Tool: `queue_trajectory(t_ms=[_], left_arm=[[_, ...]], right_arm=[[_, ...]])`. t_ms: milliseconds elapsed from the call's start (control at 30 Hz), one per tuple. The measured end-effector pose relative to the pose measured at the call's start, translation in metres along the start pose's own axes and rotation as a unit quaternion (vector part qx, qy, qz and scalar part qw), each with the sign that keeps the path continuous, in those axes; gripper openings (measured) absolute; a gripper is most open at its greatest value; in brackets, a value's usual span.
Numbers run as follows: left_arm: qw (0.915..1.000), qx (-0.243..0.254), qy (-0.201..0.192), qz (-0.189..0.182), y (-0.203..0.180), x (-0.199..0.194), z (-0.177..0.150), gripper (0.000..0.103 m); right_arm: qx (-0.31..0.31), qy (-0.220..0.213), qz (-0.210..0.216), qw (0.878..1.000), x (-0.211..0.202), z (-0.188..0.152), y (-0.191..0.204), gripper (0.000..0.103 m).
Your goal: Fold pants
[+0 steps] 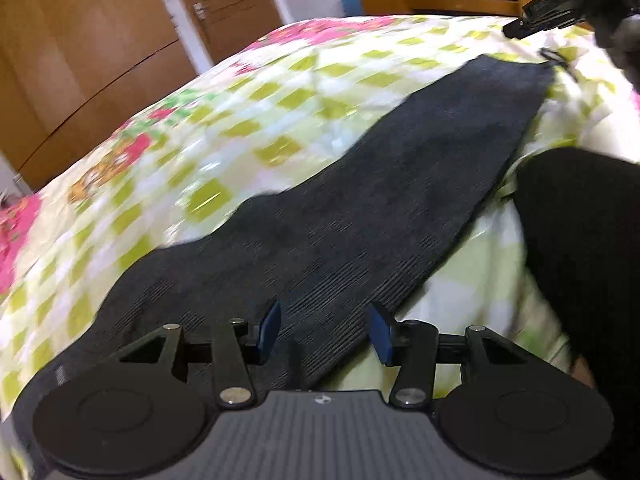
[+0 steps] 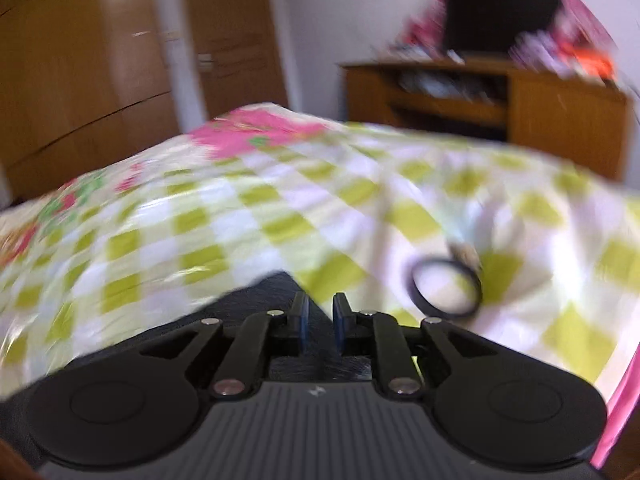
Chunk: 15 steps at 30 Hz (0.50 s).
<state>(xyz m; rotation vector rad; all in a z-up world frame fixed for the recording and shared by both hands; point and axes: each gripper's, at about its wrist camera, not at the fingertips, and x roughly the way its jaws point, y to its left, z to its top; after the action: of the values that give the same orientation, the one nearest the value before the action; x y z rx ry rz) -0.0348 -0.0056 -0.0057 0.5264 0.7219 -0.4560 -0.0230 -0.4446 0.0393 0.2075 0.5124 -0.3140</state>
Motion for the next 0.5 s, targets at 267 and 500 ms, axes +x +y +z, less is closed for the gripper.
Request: queue_trajectory(t_ms=[267,500], left_arm=[[0.9952,-0.059,0.024,0.073,0.053,-0.009,-0.027,0.060],[0.9958,-0.068,-0.036,0.050,0.091,0.003,-0.001,0.061]], right_arm=[[-0.168,0.149,0.321,0.920,-0.015,-0.036,0.172,0.017],[-0.316,0.128,0.362,0.868,0.020,-0.026,0.251,0.034]])
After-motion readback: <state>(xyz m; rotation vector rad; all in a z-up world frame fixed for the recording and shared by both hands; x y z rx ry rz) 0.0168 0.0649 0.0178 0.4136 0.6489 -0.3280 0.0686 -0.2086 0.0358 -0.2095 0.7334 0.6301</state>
